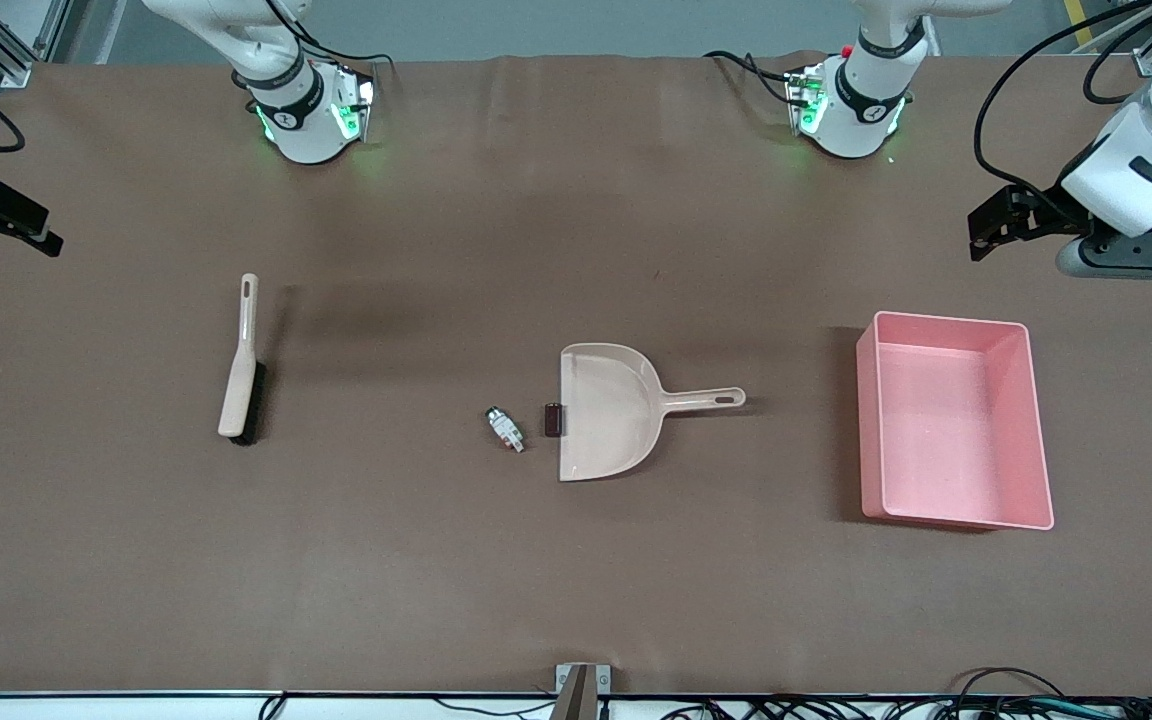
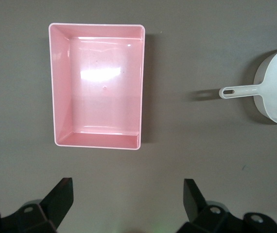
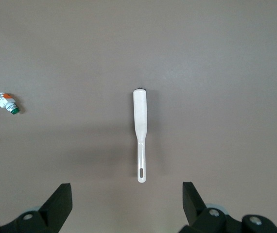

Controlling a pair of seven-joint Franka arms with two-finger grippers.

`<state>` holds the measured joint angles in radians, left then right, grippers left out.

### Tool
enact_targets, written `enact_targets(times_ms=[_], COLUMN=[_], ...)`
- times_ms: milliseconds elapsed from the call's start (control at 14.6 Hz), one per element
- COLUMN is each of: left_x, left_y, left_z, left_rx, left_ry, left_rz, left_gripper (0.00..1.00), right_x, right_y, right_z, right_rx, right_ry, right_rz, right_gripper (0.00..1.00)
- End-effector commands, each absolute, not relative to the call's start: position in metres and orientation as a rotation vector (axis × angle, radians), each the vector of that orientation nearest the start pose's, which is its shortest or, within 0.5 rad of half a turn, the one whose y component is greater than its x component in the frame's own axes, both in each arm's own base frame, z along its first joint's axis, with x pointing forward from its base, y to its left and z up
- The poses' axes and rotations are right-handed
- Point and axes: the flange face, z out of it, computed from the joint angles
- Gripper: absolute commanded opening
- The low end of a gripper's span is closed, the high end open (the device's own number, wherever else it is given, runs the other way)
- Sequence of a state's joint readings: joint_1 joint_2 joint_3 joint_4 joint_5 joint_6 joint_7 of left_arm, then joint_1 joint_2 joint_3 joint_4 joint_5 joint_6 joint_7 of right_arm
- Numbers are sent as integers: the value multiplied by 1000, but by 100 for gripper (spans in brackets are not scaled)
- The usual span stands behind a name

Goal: Clean e-waste and dump in bin
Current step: 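Reach the left gripper to the dustpan handle while the right gripper reaches the brush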

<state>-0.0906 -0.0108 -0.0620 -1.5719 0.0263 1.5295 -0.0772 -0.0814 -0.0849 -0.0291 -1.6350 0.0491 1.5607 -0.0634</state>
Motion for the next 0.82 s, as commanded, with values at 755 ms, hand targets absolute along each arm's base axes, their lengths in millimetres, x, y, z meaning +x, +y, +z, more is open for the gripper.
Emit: enact_targets(times_ms=[755], left_x=[588], left_y=[-118], left_z=[584], left_rx=[-3059], left_ry=[524], left_rz=[134], left_gripper=[100], right_x=[520], right_y=[-61], right_z=[611], right_rx=[-3086], right_ry=[82], right_rz=[39], right_gripper=[100])
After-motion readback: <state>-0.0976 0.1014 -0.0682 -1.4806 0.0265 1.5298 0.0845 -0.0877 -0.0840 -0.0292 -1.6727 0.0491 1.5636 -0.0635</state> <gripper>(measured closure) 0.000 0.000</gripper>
